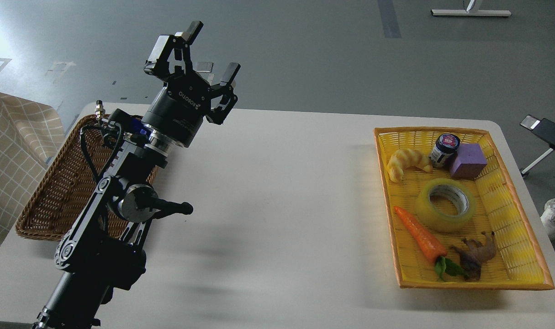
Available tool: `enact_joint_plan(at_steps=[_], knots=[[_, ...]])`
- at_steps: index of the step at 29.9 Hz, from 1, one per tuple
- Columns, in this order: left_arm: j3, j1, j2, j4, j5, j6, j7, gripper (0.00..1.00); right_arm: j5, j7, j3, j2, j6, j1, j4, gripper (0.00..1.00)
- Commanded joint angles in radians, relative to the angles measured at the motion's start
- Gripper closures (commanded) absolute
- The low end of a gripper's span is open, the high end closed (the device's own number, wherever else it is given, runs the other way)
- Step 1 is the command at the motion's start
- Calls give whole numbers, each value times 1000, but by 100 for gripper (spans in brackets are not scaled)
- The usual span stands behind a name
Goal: Place and transfer tape with both arms
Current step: 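Raise the right gripper up and away from the yellow tray, then lower the right gripper into the tray and grasp the yellow tape roll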
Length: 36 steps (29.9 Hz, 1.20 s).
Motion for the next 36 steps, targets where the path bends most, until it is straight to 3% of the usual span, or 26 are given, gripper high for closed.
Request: enact_joint_plan(at_steps=[1,11,13,27,36], knots=[[0,2,-1,-1,1,0,0,2,-124,-3,-83,3,0,7,23,3],[-15,5,8,-9,0,-9,-1,2,-369,-6,-250,8,0,56,83,4],[-15,5,10,-9,0,-9,-1,2,-456,-3,-291,8,-48,56,81,4],[-23,9,28,-9,-3,-9,-1,2,-456,-5,-325,92,-150,54,17,3],[-23,9,28,-9,-3,-9,-1,2,-456,-6,-328,115,-150,42,-31,4]])
